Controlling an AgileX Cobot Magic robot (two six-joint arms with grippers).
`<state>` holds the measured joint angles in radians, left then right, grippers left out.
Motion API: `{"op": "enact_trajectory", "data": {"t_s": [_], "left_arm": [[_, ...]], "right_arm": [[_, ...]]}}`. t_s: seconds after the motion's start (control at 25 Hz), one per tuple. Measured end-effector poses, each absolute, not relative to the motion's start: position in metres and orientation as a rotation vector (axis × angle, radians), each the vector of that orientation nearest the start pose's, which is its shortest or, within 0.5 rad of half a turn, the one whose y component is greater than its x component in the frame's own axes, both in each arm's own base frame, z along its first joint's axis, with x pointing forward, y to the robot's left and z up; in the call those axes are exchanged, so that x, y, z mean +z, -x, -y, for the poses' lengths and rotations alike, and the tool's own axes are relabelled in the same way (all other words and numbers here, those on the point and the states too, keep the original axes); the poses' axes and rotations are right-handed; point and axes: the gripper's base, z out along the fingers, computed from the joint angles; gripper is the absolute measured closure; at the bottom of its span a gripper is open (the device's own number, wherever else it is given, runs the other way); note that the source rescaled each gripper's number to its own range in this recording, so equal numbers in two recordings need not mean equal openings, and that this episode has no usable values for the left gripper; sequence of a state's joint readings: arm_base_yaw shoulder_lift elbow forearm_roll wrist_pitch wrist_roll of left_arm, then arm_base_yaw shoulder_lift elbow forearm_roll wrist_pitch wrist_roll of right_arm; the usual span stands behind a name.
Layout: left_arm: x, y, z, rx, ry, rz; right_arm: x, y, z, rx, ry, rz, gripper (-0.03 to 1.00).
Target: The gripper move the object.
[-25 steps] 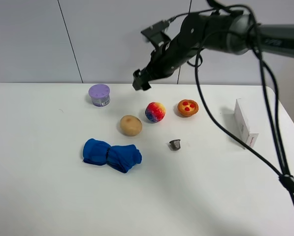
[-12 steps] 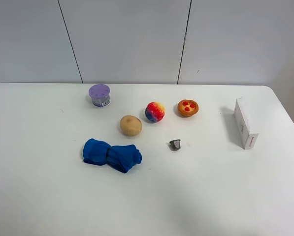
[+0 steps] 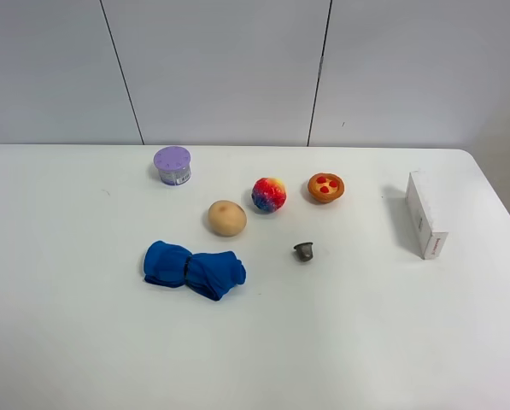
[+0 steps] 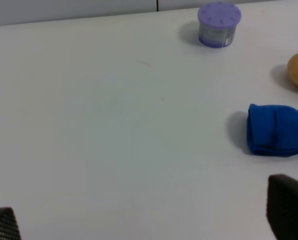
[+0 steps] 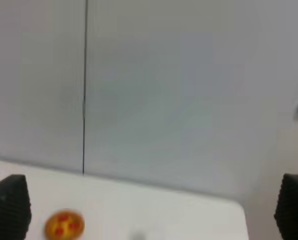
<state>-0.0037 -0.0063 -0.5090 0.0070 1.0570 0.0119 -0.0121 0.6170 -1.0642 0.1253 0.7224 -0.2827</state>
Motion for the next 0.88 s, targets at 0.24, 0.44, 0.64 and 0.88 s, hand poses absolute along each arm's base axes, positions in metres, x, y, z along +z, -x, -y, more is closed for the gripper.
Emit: {"op": "enact_trajectory", "data": {"t_s": [0.24, 0.44, 0.64, 0.88], "left_arm": [[0.280, 0.007, -0.001, 0.014, -0.015, -2.025], [0.280, 0.007, -0.001, 0.014, -0.015, -2.025], [0.280, 0.007, -0.001, 0.014, -0.015, -2.025], [0.280, 0.007, -0.001, 0.014, -0.015, -2.025]], "right_arm": [[0.361, -0.012, -0.014, 0.077, 0.150, -1.933, -0.03], [0.295, 0.009, -0.012, 0.035, 0.151, -1.997, -0.03], [0.275, 0.005, -0.004, -0.047, 0.110, -2.050, -0.03], [0.276, 0.005, -0.003, -0.060, 0.082, -2.047, -0.03]]}}
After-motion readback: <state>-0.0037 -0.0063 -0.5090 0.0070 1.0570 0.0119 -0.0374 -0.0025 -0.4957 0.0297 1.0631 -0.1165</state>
